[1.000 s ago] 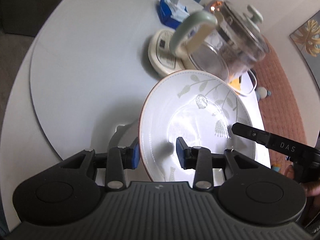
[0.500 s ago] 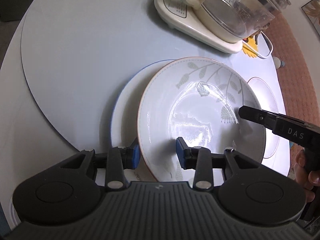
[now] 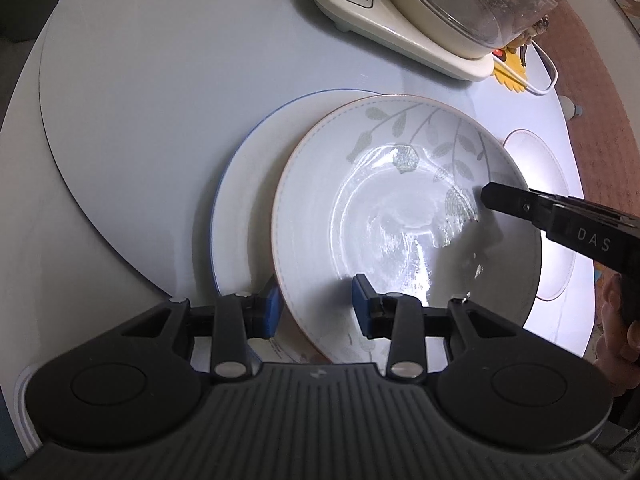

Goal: Organize plates and bowls

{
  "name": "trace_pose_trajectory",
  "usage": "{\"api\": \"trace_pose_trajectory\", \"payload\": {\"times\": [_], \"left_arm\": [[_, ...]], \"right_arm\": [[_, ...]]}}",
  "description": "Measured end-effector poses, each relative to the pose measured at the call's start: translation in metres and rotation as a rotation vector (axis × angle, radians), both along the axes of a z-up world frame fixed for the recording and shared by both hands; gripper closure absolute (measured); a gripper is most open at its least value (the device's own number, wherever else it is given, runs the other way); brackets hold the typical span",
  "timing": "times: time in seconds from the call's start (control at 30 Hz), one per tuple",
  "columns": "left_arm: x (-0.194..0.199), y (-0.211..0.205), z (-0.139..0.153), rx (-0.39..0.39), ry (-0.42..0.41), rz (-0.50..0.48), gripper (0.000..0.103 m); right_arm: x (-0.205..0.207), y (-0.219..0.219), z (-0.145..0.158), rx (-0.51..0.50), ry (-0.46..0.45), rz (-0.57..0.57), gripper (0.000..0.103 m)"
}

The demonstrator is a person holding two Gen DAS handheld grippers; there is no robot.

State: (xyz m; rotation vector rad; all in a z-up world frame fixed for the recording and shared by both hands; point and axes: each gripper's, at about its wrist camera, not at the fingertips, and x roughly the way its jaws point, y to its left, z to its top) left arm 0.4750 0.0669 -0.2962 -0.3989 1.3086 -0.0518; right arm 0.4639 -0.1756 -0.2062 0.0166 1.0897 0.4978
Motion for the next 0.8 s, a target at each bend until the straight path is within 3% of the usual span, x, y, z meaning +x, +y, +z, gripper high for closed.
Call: {"api": "trace_pose_trajectory", "payload": {"times": [0.37, 0.43, 0.8], "left_arm": [[0.005, -0.003, 0.004, 0.035, 0.035, 0.036, 0.058], [0.005, -0.002, 0.007, 0.045, 0.033, 0.042, 0.053], [0.002, 0.007, 0.016, 0.002, 0.027, 0.085, 0.049]], "right_arm": [[0.0, 0.006, -0.001, -0.049, -0.012, 0.016, 0.088], [-0.002, 0.009, -0.002, -0.074, -0.022, 0.027, 0.089], [-0.007, 0.016, -0.001, -0.103, -0.056, 0.041, 0.089]]}}
